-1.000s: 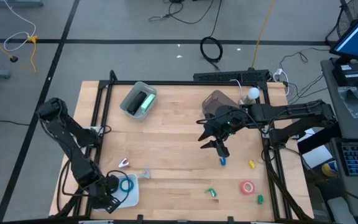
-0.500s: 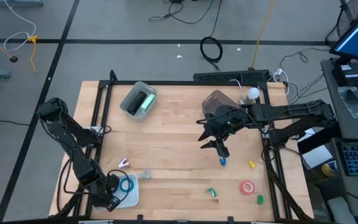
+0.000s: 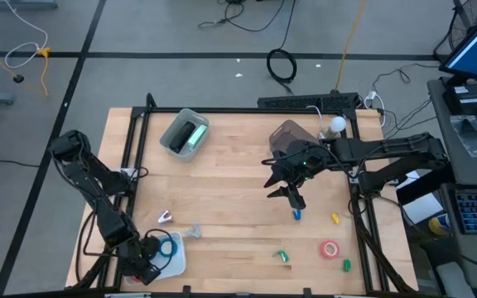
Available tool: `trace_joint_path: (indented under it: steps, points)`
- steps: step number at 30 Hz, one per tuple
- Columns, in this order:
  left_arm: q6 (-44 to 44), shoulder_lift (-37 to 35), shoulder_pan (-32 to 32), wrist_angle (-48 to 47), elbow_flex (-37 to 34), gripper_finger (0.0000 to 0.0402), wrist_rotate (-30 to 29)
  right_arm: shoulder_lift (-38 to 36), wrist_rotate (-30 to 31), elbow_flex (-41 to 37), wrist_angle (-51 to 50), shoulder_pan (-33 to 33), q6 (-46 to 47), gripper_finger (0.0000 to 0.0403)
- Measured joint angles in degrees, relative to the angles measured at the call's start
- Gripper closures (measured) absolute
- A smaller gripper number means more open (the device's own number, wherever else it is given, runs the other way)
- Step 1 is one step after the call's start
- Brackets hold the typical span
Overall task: Pick and place Stapler, Stapler remover, tape
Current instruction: Put the red tape into the white bin
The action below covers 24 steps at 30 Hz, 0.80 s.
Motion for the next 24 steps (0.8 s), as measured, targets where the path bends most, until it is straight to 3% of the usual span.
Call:
trace_joint_path:
  steps: [12,24]
  points:
    - [0.26,0.0,0.0,-0.58,0.0,0.0314,-1.95,0.0,0.0,0.0,0.0,0.02,0.02,0.0259]
    - [-0.69,0.0,0.0,-1.82,0.0,0.0242,-0.88,0.0,0.0,0.0,0.0,0.02,0.02,0.0258]
